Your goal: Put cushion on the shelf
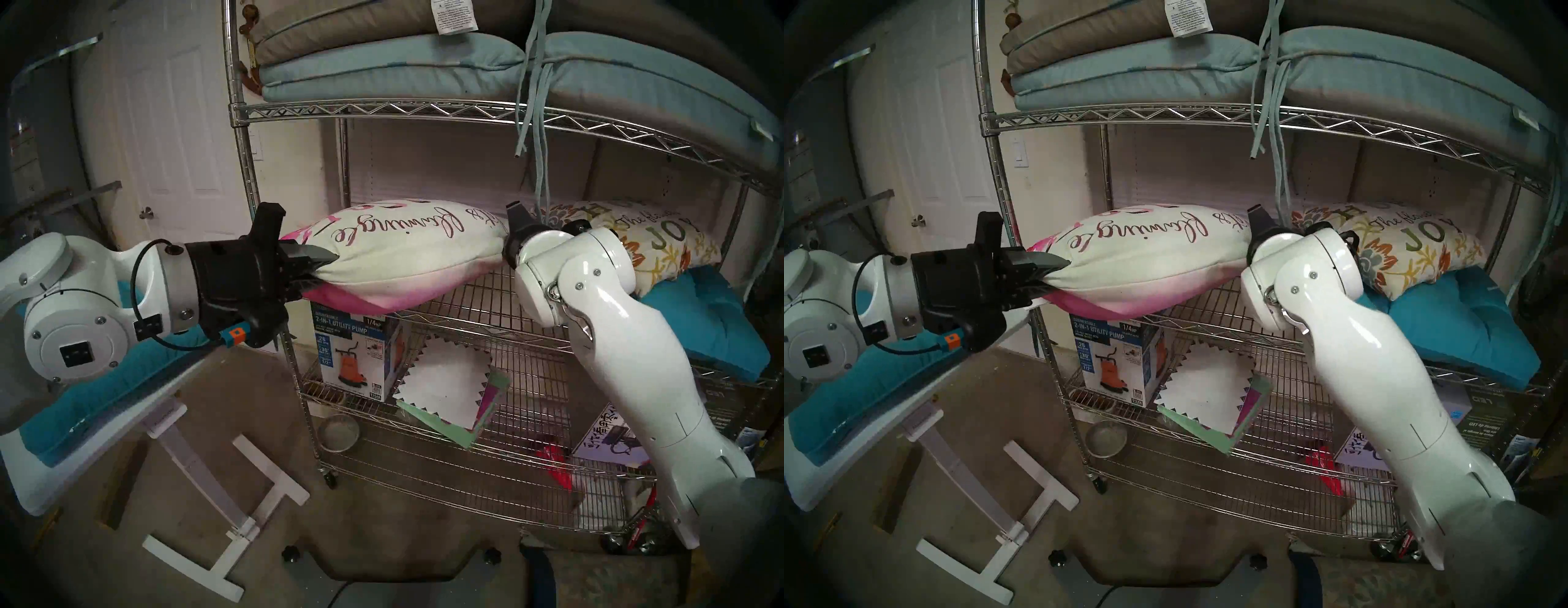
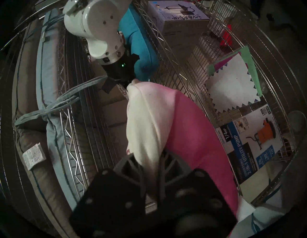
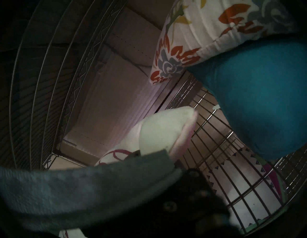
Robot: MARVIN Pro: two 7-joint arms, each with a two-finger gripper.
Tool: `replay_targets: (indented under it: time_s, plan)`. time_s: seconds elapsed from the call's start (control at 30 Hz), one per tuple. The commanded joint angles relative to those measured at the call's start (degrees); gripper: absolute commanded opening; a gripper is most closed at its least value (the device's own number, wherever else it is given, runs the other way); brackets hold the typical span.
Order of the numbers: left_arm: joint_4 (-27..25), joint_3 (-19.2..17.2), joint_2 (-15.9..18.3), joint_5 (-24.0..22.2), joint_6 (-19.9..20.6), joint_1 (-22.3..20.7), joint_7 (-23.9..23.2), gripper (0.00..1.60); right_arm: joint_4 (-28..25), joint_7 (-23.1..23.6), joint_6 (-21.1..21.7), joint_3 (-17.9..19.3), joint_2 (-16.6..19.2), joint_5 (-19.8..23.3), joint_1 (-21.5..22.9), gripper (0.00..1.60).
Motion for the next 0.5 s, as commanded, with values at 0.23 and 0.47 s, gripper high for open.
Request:
replay_targets:
  time_s: [0.23,0.47]
  plan:
    - [8.52,0.72,-0.08,5.07,1.54,-1.99,3.44,0.00,-9.10,-2.09,-0.80,1.28,2.27,-0.19,-2.85,0.00]
    - [10.09,1.62,-0.08,6.98,1.55,-2.46,4.61,0.00,-12.74,-3.31,-1.15,1.21,2.62,-0.12,-4.32,0.00]
